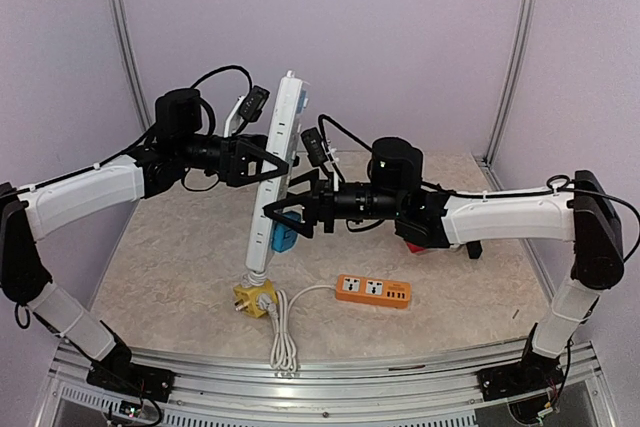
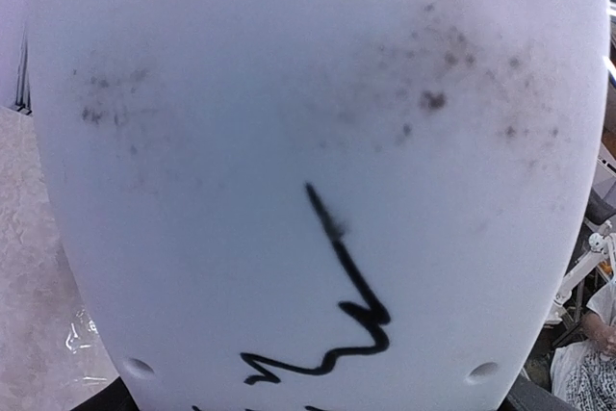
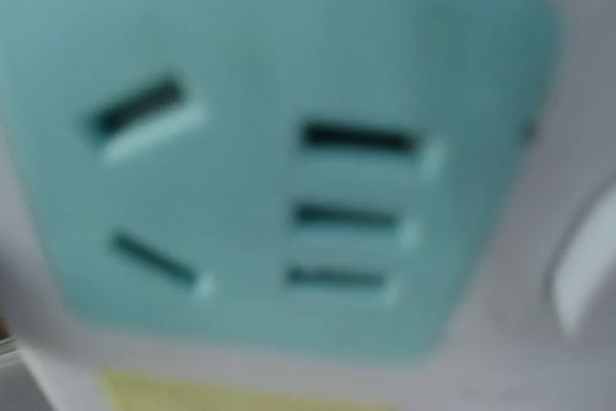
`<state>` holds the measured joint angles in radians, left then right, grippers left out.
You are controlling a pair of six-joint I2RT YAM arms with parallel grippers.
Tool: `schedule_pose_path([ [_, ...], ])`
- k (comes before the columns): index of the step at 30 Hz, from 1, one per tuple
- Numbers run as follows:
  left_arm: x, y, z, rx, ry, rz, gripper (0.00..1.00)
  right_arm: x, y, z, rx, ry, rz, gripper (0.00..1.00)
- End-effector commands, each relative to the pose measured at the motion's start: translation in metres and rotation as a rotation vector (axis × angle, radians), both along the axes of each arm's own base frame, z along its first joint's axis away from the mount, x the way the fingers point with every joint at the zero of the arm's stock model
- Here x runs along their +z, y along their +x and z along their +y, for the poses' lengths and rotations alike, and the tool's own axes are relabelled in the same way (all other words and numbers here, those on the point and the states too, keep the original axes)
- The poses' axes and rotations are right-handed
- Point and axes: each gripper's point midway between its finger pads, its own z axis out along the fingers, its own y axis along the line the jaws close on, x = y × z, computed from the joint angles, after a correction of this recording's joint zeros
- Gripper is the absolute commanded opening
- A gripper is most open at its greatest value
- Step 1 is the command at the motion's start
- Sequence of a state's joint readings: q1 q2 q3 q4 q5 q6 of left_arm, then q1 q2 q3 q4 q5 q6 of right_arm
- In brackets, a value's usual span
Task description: Pull the plug off the socket
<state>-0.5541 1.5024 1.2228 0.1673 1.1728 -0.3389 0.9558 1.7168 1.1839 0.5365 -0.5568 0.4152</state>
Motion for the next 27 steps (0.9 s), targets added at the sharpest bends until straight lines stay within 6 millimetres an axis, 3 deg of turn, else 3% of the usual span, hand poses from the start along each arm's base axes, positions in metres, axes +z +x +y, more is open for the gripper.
schedule_pose_path([
  [1,0.025,-0.012,0.001,-0.01,-0.049,-0.066,0.04,0.012,0.007,0.004,-0.041,0.021,-0.036,0.89],
  [7,0.025,-0.011,0.002,0.011,-0.055,-0.074,0.04,0.011,0.003,0.013,0.012,0.055,-0.008,0.89],
  [10,0.025,-0.012,0.002,0.009,-0.057,-0.075,0.04,0.01,0.0,0.015,0.033,0.07,0.005,0.84],
  [12,0.025,-0.012,0.003,0.011,-0.058,-0.075,0.04,0.013,0.0,0.015,0.037,0.083,0.008,0.74],
  [17,0.021,-0.008,0.002,0.026,-0.049,-0.067,0.07,0.018,0.003,0.009,-0.002,0.099,-0.005,0.36],
  [19,0.018,-0.003,0.003,0.048,-0.038,-0.061,0.14,0.019,0.005,0.005,-0.031,0.094,-0.017,0.25],
  [24,0.011,0.01,0.005,0.12,-0.012,-0.058,0.45,0.014,0.022,-0.005,-0.163,0.021,-0.046,0.0],
  [27,0.007,0.015,0.005,0.148,0.006,-0.058,0.63,0.008,0.033,-0.012,-0.237,-0.032,-0.057,0.0],
])
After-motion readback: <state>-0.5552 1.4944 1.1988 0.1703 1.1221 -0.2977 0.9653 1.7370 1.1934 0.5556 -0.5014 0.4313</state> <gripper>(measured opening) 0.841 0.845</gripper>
